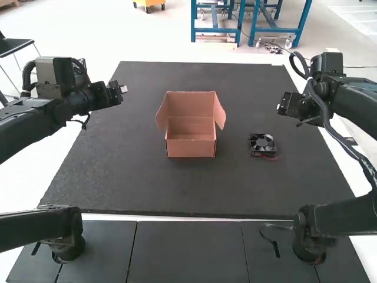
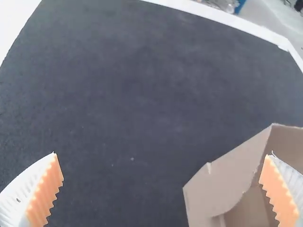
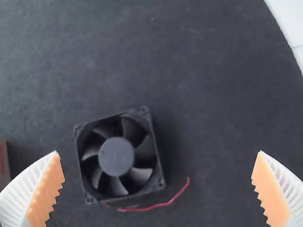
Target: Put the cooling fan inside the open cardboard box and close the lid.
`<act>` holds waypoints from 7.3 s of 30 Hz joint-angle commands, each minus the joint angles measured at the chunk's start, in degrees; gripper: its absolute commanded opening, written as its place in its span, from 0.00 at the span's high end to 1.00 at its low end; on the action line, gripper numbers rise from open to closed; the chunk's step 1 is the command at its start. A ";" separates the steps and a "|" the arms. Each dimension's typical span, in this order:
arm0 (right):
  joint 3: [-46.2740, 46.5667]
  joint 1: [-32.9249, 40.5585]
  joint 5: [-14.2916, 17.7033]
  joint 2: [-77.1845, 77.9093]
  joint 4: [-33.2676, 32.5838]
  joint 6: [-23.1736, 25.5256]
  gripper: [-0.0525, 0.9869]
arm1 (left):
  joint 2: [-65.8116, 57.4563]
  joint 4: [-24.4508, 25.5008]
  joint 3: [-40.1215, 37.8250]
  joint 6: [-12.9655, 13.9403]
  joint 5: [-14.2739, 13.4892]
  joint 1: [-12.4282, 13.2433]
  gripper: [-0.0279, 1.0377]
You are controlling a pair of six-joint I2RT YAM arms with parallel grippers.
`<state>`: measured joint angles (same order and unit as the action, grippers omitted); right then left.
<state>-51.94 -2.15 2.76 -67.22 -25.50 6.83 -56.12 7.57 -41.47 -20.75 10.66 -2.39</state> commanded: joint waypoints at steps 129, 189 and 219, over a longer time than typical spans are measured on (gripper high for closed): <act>-16.35 0.04 -5.14 -42.82 -6.32 -11.75 0.97 | -1.89 13.61 -10.56 9.06 20.46 -0.86 0.09; -14.50 28.87 -20.61 -11.00 -9.48 5.30 0.97 | 6.64 17.56 -2.74 8.71 20.81 -5.87 0.09; -27.95 32.91 -24.30 -31.22 -7.20 2.49 0.97 | 7.07 16.42 -3.70 5.81 20.63 -5.69 0.09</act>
<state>-77.28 30.26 -19.81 -98.26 -33.23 9.85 -50.54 24.25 -44.01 -14.46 30.48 -8.25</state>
